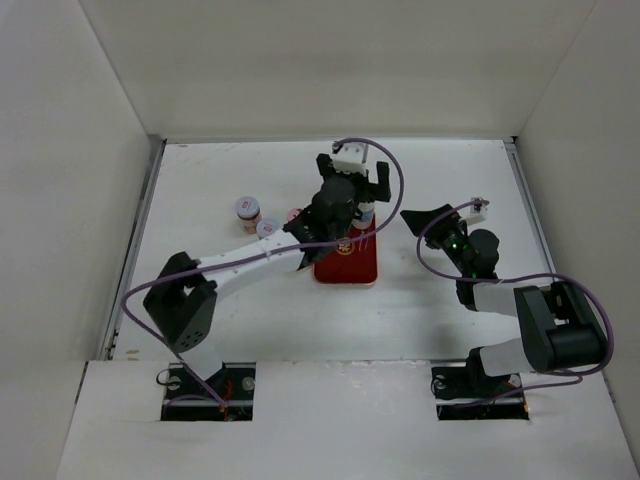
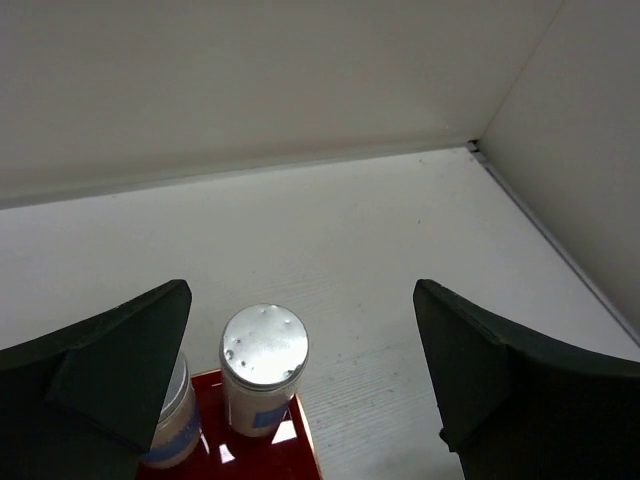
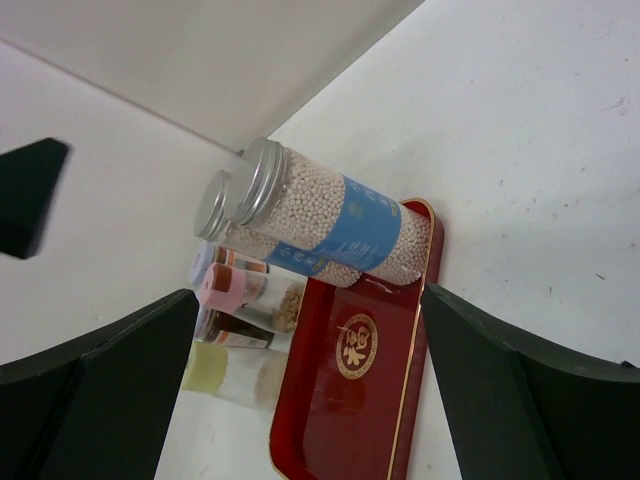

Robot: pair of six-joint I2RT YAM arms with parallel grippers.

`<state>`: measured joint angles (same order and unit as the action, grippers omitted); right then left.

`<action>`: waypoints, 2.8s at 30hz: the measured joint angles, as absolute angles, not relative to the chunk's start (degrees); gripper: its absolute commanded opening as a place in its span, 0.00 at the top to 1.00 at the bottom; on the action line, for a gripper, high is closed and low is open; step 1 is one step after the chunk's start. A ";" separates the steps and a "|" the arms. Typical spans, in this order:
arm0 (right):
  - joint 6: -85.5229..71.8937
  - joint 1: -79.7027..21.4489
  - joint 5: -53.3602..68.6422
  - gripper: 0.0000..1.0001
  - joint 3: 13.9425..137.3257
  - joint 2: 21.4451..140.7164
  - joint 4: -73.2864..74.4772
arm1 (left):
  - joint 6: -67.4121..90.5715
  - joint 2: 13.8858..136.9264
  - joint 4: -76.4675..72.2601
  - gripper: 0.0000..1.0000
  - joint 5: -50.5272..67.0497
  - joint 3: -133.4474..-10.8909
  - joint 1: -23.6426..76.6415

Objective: Organize the condiment bottles

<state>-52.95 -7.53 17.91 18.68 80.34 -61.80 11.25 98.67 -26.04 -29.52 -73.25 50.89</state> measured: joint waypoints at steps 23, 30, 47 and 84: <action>-52.97 -7.53 17.91 0.00 18.70 81.80 -61.84 | 22.65 71.53 -8.14 0.27 -37.89 -35.64 49.08; -52.97 -7.53 17.93 0.00 18.72 82.28 -61.98 | 23.03 77.34 -9.69 0.36 -36.12 -35.64 45.50; -52.97 -7.53 17.96 0.00 19.00 83.00 -62.04 | 22.85 69.28 -10.22 0.69 -36.53 -37.78 48.90; -53.82 -7.53 18.04 0.00 19.03 83.00 -62.19 | 19.25 97.34 -16.75 0.21 -35.79 -55.53 49.95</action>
